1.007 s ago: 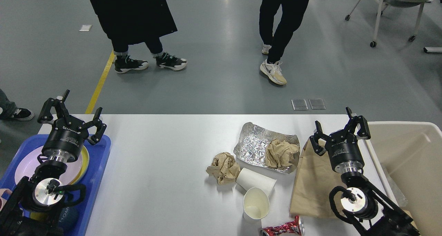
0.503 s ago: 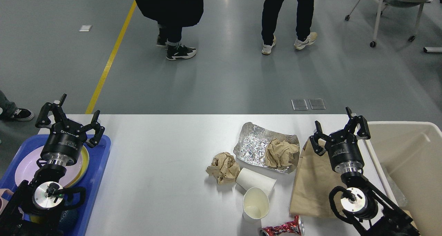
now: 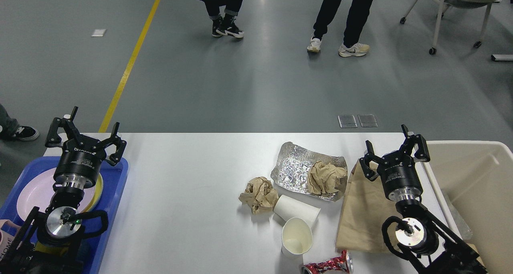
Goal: Tidy desktop
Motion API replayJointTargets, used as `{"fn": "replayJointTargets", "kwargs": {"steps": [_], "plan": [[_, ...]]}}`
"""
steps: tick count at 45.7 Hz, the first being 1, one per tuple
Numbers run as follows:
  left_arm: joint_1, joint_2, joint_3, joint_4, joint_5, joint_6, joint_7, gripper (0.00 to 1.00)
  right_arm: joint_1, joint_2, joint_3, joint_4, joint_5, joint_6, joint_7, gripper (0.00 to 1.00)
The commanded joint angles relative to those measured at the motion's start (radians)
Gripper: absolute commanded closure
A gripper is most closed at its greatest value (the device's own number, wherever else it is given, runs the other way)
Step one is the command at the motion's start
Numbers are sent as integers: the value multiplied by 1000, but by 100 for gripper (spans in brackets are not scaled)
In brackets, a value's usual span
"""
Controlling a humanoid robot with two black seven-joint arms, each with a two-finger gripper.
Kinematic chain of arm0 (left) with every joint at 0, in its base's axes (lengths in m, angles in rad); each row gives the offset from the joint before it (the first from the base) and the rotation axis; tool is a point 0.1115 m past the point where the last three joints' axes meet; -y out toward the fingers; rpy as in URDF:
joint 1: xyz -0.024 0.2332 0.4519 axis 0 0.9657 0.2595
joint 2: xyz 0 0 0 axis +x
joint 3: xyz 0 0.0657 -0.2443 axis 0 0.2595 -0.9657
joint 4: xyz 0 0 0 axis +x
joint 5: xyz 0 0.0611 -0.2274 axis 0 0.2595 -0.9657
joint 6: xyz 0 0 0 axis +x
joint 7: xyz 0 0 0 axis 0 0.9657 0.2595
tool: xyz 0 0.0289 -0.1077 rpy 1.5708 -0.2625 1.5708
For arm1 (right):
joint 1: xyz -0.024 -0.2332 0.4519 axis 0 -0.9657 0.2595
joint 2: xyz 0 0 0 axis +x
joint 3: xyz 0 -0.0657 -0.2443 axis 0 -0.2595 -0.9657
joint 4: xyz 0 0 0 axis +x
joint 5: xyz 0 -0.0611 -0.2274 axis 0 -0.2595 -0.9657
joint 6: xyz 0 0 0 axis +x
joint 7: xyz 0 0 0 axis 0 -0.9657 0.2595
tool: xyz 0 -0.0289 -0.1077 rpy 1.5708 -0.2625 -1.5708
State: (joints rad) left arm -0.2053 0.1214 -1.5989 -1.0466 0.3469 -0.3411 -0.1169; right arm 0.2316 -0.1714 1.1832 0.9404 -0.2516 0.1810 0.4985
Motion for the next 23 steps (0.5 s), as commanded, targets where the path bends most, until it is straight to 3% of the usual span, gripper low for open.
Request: {"fn": "replayJointTargets", "kwargs": {"steps": [1, 11, 23], "plan": [[-3, -2, 5, 39, 7, 2, 3, 3, 0, 0, 1, 0, 0, 0, -2, 0], [-34, -8, 10, 146, 10, -18, -29, 3, 0, 0, 0, 1, 0, 0, 0, 0], [-34, 4, 62, 162, 15, -61, -36, 3, 0, 0, 0, 0, 0, 0, 0, 0]]}}
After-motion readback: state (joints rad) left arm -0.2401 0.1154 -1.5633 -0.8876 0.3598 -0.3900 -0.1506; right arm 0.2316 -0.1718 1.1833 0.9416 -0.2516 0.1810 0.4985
